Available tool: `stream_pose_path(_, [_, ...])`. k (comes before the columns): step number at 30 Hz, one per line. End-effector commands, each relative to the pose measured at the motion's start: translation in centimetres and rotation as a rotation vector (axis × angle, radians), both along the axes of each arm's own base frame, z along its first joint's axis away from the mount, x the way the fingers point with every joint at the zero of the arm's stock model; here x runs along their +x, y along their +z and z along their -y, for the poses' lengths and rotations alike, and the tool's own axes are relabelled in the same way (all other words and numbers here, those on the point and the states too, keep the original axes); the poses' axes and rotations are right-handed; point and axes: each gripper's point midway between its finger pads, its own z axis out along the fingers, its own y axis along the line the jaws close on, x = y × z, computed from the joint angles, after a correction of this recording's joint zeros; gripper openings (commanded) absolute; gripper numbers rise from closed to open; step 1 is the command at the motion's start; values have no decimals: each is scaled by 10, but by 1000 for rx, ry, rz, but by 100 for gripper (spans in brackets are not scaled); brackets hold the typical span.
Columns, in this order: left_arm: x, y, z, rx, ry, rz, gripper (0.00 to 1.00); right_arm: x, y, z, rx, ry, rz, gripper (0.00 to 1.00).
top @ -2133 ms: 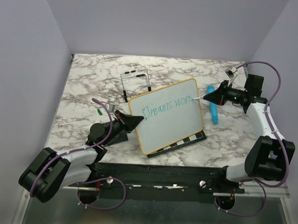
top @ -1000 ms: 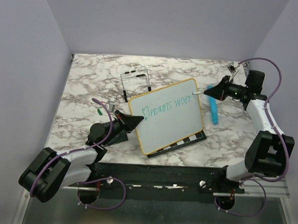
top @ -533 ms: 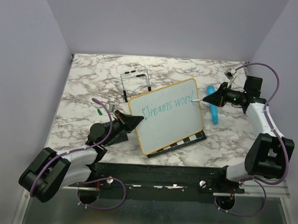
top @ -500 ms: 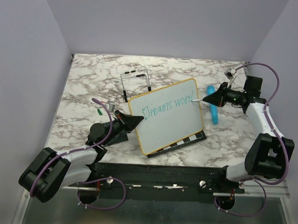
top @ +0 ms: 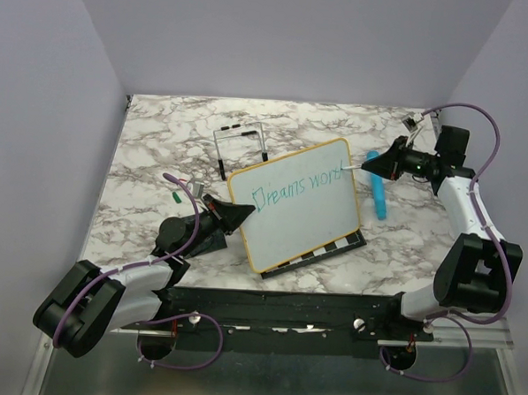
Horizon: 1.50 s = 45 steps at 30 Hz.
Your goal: Write a sentence on the whiteboard
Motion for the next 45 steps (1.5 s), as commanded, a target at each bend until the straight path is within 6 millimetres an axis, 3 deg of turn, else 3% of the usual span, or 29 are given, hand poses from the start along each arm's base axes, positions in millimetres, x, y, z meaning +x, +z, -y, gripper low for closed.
stream_pose_path(1, [-6,-26,4,127,-43,16,0,11,6,4,6,-14,16,1])
stream_pose_path(19, [-6,-25,4,131,-42,18,0,18,6,15,-9,-66,20,0])
stream_pose_path(35, [-5,-24,5,130,-44,19,0,-11,-26,10,-37,5,-51,1])
stream_pose_path(45, [-5,-25,5,131,-44,18,0,-7,-17,29,-51,-52,-29,1])
